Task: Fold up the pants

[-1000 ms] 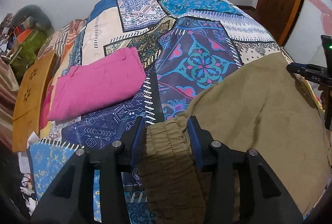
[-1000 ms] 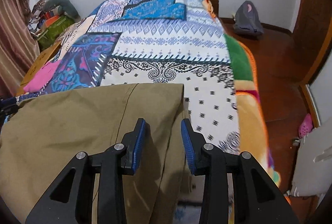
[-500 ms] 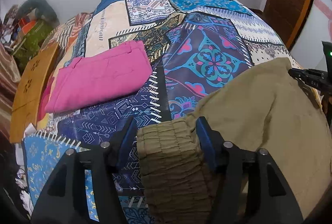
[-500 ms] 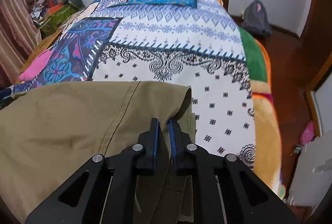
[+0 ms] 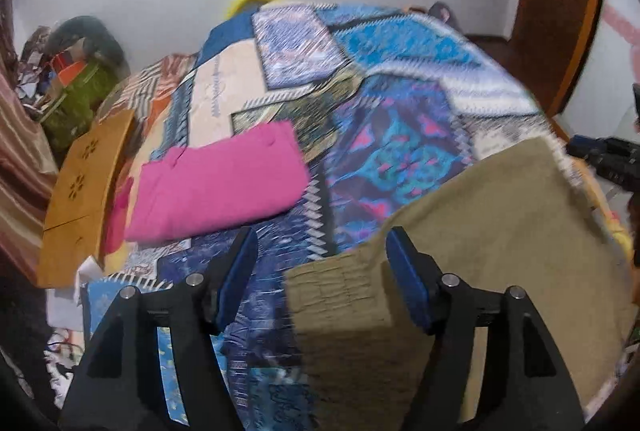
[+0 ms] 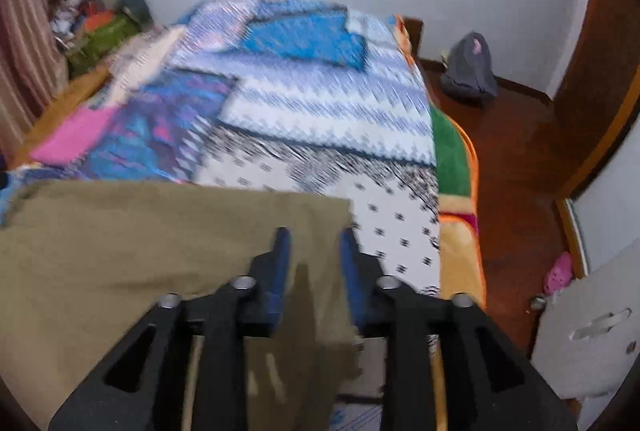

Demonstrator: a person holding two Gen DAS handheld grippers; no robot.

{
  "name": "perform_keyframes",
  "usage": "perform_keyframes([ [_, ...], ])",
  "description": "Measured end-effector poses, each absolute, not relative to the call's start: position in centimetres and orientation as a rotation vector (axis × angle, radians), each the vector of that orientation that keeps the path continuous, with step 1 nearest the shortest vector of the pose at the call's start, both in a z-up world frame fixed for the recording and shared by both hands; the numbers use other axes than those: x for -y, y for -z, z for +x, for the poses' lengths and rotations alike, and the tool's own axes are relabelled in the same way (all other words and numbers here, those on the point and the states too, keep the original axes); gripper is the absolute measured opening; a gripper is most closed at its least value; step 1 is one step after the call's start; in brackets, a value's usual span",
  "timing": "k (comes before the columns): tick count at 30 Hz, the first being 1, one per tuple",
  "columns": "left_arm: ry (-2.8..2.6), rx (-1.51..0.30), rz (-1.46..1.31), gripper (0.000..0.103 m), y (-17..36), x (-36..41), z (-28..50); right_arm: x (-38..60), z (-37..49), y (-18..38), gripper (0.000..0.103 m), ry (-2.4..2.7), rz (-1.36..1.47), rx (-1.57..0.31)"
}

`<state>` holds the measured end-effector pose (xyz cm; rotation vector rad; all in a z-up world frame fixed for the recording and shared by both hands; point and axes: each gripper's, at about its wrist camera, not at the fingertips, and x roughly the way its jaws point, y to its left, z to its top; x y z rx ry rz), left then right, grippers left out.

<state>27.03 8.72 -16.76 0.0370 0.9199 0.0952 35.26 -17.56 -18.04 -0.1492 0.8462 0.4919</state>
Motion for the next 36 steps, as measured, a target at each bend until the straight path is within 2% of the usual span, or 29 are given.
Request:
perform_keyframes([
  [7,0.048,-0.946,0.019,0.068,17.0,-4.1,26.9,12.2,31.3,16.4,0.037,-0.709,-0.124,-0.845],
  [15,0.078,-1.050,0.053,0.067,21.3,-1.6,26.2,8.2,27.1,20.5,0.037,-0.839,-0.199,-0.977],
  [30,-0.024,-1.017,0.052,0.067,20.8,-5.5,18.8,17.8,21.9,20.5,0.038,-0.667,-0.117,-1.014],
  [36,-0.047,-0.990,-0.042,0.070,20.0,-7.5,15.7,21.2,20.2,21.4,0.038,-0.585,-0.084,-1.060],
])
